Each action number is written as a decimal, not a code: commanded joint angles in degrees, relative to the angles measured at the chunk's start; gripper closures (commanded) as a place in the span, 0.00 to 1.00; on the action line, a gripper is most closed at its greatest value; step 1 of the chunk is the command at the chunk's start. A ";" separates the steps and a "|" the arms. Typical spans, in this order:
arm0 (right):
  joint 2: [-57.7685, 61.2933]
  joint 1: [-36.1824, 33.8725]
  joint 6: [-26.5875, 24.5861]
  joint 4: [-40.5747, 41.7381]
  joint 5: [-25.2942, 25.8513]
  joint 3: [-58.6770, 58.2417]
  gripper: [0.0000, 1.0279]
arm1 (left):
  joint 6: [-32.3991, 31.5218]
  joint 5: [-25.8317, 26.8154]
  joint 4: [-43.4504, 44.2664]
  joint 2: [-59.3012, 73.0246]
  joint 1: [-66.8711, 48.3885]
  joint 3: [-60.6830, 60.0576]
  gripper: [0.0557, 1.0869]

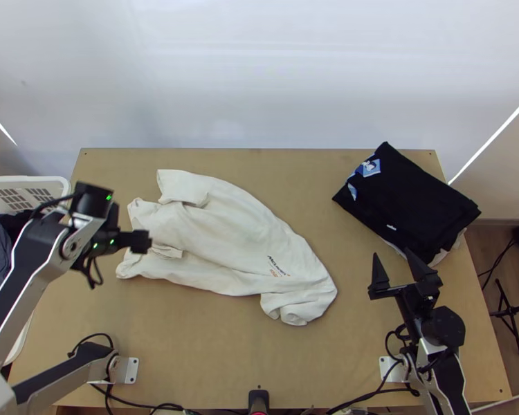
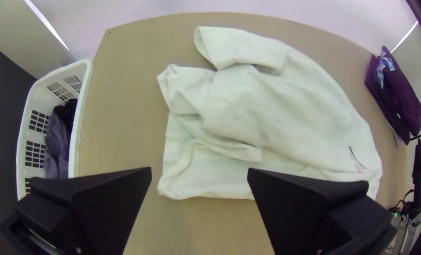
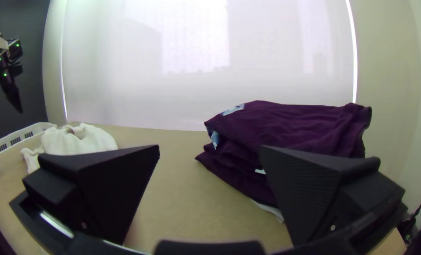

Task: Fold the t-shirt

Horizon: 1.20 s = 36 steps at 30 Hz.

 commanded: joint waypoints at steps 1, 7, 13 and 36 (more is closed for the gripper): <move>0.01 0.19 0.16 0.01 0.04 -0.01 0.04 | 3.32 -1.18 2.31 -6.11 6.36 -9.52 0.04; 0.01 3.00 4.03 0.45 0.13 -0.01 0.04 | 2.62 -1.18 2.13 -9.80 6.80 -12.42 0.04; -0.17 11.35 7.37 -0.61 -0.75 0.17 0.04 | 3.23 -1.26 1.43 -11.47 10.67 -12.60 0.04; 39.30 6.78 29.07 -22.32 -16.30 33.57 0.07 | 2.18 -1.18 0.82 -12.35 11.63 -12.86 0.04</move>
